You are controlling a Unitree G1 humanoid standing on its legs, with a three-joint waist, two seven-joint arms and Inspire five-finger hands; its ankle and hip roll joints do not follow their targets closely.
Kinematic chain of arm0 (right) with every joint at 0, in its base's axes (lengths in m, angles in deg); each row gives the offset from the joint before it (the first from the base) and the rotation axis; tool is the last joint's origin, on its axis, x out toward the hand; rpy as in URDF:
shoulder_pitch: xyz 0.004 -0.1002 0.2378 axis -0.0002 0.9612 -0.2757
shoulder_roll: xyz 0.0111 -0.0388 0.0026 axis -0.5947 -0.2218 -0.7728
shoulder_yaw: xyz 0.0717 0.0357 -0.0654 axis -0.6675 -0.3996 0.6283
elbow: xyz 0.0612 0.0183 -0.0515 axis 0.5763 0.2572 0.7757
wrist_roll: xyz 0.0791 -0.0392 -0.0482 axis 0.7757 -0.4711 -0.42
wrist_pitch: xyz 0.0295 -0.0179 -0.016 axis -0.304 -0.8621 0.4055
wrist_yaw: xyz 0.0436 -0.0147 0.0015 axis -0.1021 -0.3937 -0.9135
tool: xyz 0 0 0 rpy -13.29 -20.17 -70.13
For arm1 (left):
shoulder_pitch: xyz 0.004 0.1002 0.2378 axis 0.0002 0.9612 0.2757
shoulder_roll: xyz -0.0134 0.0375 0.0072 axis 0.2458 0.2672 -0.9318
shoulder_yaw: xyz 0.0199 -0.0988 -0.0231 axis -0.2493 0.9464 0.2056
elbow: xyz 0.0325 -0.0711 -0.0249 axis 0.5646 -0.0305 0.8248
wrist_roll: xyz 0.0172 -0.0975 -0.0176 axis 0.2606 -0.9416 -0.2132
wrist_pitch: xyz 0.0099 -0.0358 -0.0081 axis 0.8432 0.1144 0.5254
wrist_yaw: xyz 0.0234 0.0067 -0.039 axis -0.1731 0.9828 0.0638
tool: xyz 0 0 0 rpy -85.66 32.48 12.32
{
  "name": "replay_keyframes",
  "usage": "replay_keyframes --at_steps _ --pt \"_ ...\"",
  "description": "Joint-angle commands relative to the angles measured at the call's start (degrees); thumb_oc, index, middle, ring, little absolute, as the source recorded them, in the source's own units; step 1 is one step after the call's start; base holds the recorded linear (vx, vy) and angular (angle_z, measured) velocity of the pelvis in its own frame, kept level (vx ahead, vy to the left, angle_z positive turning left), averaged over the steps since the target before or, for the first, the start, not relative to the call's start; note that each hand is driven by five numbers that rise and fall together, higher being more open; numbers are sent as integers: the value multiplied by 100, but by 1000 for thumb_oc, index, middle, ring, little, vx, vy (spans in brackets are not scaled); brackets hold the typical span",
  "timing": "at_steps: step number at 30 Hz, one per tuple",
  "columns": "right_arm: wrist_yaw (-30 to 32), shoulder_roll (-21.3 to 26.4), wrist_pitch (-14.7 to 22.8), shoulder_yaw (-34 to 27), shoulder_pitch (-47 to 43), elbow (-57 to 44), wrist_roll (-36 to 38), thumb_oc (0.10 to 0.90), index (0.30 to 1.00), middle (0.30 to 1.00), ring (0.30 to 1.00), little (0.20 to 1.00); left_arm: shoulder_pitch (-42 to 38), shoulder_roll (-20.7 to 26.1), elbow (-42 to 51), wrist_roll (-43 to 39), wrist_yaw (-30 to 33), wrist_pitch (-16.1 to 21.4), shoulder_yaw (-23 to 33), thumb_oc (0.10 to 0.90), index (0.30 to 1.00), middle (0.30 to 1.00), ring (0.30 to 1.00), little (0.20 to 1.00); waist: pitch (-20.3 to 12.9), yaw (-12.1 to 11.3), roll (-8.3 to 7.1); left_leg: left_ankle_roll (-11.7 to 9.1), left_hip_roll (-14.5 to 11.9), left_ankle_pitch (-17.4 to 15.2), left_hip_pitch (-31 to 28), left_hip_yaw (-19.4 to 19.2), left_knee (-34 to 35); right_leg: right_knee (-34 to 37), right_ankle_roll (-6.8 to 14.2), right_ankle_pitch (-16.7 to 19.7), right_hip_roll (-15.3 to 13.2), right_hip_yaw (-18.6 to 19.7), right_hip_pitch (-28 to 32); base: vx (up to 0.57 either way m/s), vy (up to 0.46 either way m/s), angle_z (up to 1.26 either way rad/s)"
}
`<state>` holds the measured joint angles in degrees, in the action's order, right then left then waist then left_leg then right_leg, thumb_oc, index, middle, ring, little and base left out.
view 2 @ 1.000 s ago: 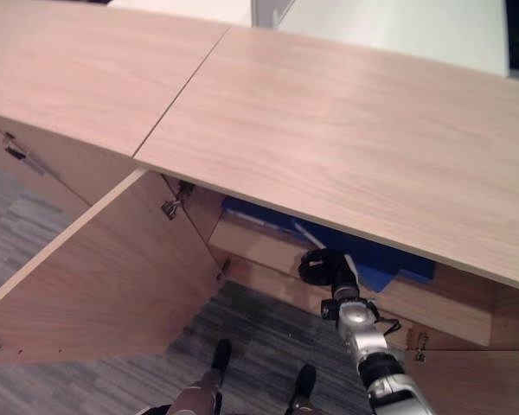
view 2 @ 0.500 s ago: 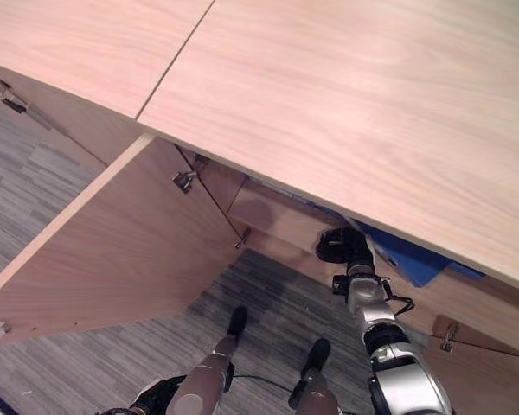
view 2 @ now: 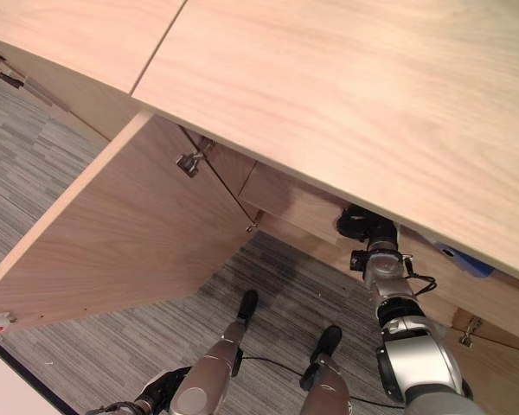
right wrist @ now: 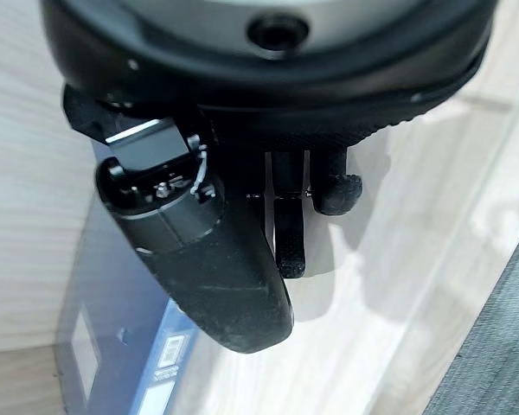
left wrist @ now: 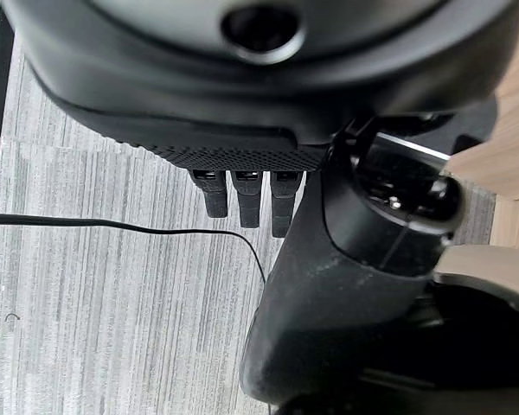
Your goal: Put the empty folder in the office cabinet
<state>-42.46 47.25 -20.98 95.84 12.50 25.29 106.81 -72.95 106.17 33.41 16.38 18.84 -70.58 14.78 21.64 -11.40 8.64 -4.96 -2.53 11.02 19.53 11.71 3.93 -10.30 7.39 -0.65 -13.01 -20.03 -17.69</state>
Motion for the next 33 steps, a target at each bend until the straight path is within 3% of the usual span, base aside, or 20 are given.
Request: replay_keyframes --at_steps 1,12,21,33 --pt "178 805 87 -56 -185 212 186 400 300 300 300 300 -30 140 94 -175 -69 214 -407 800 900 900 900 900 -83 -153 135 -147 -207 -472 -87 53 -44 -910 166 -498 -307 205 -366 -15 -11 8" --pt "140 1725 68 40 -751 568 227 400 300 300 300 300 -73 285 110 -165 -137 238 -476 800 900 900 900 900 -25 -135 185 -164 -183 -463 -34 32 -36 -1058 176 -536 -346 215 -518 -11 -4 4" --pt "16 2793 68 586 -1640 558 84 400 300 300 300 300 -123 362 -11 -307 -249 221 -351 800 900 900 900 900 -129 -23 48 -205 -229 -493 -101 25 2 -1131 170 -549 -305 251 -571 6 -5 -2" --pt "0 2604 69 884 -1849 77 -102 400 300 300 300 300 -218 268 -232 -404 -194 194 -246 800 900 900 900 900 -230 76 -80 -216 -269 -521 -197 18 60 -1098 152 -527 -222 277 -555 5 -7 -3"
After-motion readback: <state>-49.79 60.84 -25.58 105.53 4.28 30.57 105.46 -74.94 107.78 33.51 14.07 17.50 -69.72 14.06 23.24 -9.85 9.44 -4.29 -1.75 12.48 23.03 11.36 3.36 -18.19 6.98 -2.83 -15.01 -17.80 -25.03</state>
